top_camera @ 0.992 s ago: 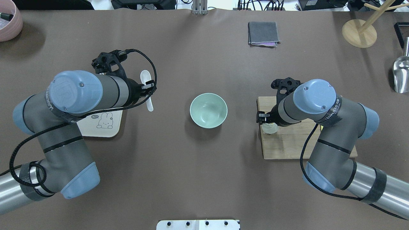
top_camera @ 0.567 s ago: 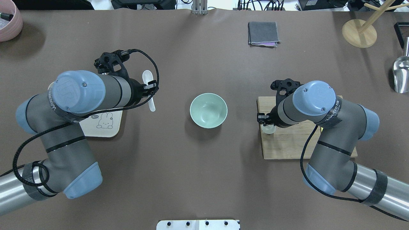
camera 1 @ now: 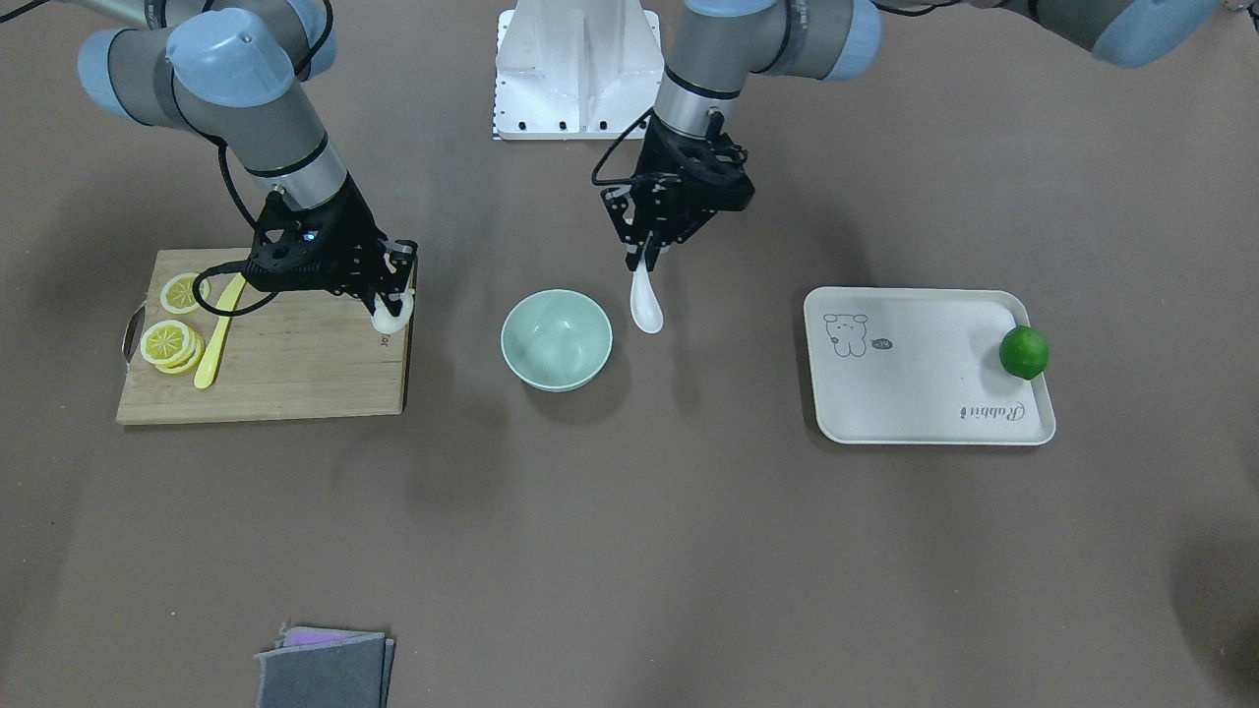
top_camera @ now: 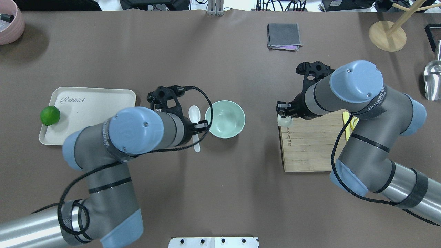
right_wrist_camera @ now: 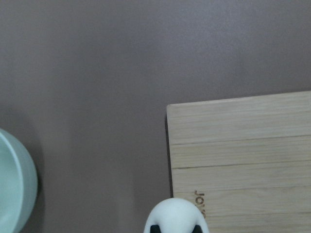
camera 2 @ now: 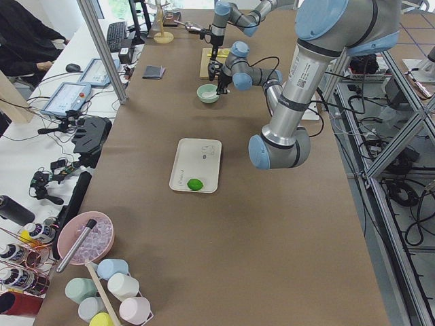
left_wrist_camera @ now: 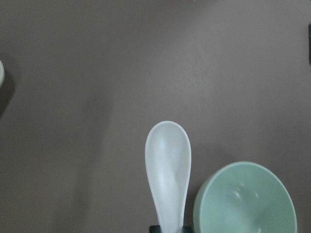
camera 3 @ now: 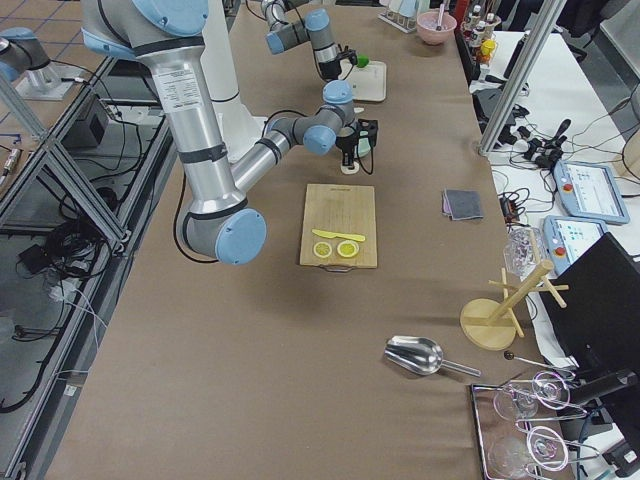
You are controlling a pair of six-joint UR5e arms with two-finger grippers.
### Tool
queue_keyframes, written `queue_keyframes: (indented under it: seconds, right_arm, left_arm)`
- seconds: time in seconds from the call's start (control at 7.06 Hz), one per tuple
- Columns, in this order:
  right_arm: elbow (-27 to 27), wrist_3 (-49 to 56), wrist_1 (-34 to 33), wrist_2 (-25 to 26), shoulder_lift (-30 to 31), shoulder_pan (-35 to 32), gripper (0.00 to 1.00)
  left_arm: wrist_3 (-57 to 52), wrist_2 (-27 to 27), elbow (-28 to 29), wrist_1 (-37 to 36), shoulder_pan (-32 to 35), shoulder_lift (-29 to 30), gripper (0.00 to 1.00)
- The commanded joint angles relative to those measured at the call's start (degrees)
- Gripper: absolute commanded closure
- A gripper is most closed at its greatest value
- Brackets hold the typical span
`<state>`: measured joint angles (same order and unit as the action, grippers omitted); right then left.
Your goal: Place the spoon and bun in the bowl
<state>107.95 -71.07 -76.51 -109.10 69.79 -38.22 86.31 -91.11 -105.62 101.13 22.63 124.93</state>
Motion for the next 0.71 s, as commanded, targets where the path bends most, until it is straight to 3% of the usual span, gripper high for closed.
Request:
queue_keyframes:
  seconds: [0.0,0.14,0.57]
  right_arm:
    - [-0.28,-0.55,0.04,-0.85,-1.93,-0.71,1.00]
    - [-0.19,-1.17,0.13,-0.85,-1.94,-0.71,1.00]
    - [0.25,-3.28,0.48,-0.93,-2.29,0.25,1.00]
  left_arm:
    - [-0.61,5.04,2.95,-1.99,-5.30,5.21,1.00]
    - [-0.79,5.59,5.84,-1.99,-5.05,7.76,1.00]
    - [-4.83,5.95,7.70,-1.21,-2.86,8.22,1.00]
